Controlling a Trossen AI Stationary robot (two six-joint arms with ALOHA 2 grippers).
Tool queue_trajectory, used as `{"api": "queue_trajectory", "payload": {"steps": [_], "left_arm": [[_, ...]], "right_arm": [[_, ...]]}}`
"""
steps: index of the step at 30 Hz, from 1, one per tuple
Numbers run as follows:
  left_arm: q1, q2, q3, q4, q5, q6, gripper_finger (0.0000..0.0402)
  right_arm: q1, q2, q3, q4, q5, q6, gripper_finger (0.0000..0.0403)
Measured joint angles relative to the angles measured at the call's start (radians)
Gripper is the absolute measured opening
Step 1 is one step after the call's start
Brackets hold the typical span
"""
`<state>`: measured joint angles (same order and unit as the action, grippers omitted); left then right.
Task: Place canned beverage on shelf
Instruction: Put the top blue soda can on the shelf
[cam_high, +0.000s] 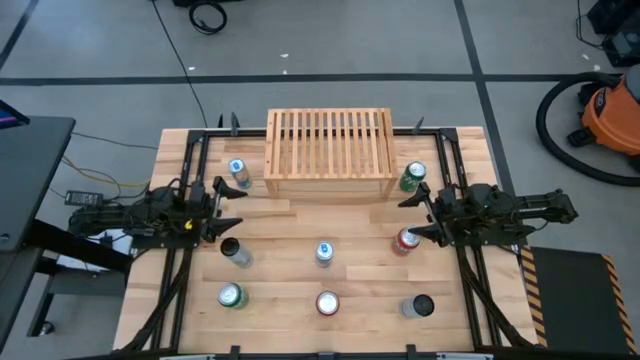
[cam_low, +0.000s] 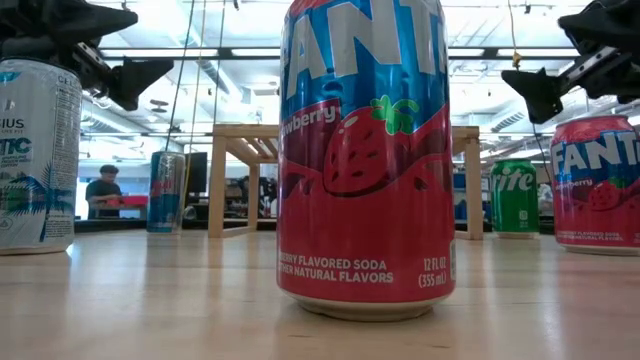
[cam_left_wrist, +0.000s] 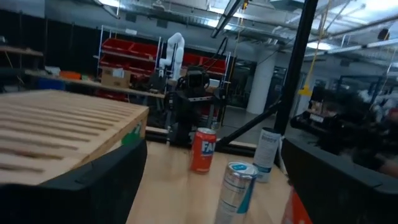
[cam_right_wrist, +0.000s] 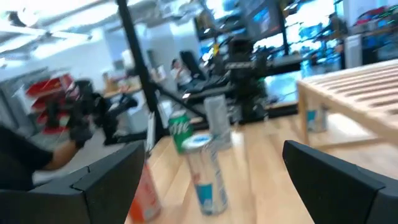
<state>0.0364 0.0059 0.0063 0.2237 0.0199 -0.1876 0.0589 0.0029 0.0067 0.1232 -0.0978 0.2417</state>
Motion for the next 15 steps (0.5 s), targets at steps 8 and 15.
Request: {"api": "queue_trajectory", "payload": {"steps": [8,15], "left_arm": [[0.0,0.0,0.005,-0.029,-0.137,0.097,0.0378],[0.0,0.04,0.172,-0.262,-0.236,0.158,0.0378]], "right_arm": [[0.0,0.0,0.0,0.165,0.029,-0.038,0.0391],[-0.003,0.0,0.0,0.217,0.093,-0.118,0.0391]]}}
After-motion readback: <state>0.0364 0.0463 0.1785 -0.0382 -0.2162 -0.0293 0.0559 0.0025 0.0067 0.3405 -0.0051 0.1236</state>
